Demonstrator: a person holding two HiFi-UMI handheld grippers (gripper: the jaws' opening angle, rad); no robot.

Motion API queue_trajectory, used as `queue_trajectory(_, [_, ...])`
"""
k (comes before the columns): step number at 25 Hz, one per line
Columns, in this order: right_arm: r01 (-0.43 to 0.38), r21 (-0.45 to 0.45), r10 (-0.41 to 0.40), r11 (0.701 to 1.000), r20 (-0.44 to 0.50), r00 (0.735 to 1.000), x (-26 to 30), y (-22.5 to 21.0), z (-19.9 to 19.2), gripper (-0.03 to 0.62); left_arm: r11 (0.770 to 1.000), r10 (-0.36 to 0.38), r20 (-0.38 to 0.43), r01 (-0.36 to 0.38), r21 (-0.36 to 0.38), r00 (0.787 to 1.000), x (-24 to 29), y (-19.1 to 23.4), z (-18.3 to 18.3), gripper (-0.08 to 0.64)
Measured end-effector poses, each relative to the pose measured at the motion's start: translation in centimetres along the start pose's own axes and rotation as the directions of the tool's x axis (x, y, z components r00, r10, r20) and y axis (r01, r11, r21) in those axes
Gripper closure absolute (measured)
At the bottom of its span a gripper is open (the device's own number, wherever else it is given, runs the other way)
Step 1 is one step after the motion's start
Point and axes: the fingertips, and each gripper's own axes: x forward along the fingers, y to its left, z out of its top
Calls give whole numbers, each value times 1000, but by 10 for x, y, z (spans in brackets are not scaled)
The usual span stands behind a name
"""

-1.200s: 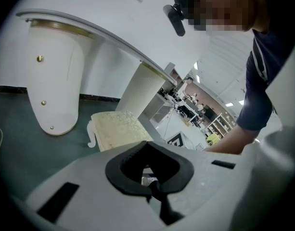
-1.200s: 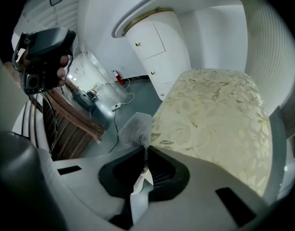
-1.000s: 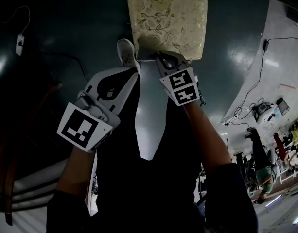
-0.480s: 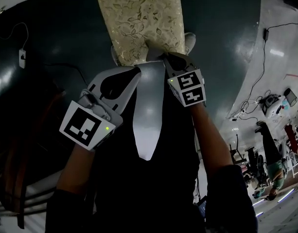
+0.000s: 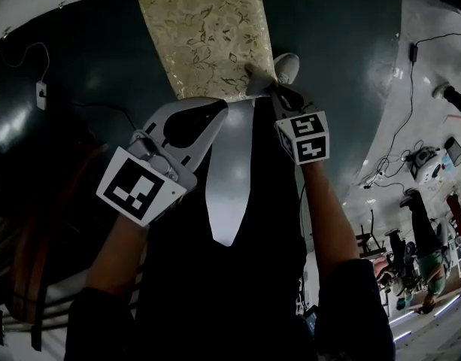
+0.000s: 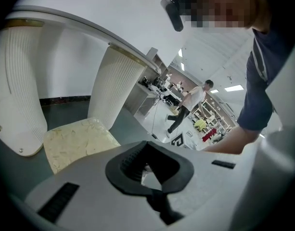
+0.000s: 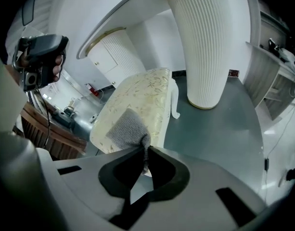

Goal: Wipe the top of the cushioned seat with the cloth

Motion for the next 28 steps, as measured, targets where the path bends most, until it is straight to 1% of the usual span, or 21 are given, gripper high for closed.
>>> queue_trajectory(8, [49,11,-48,999,-28,998,-12,-38,0,554,1000,-15,5,15,1,1000,20,-4,12,552])
queue_trajectory(13, [64,19,-64,998,-17,998,-23,-46,11,554,1000,-8,25,8,2,1000,13,-7,22,552])
queue_trajectory(19, [60,-20,-60,998,29,998,-32,-37,50,554,1000,19,57,-18,-11,998,-8,-3,32,552])
queue_trajectory(25, [51,-57,-46,997,84,995,-52,-20,93,552,999,41,119,-42,5,992,-28,-10,57,552])
queue_trajectory(28, [44,-74,-34,996,126,991,-69,-11,119,554,999,49,106,-50,12,993,-40,-13,65,552])
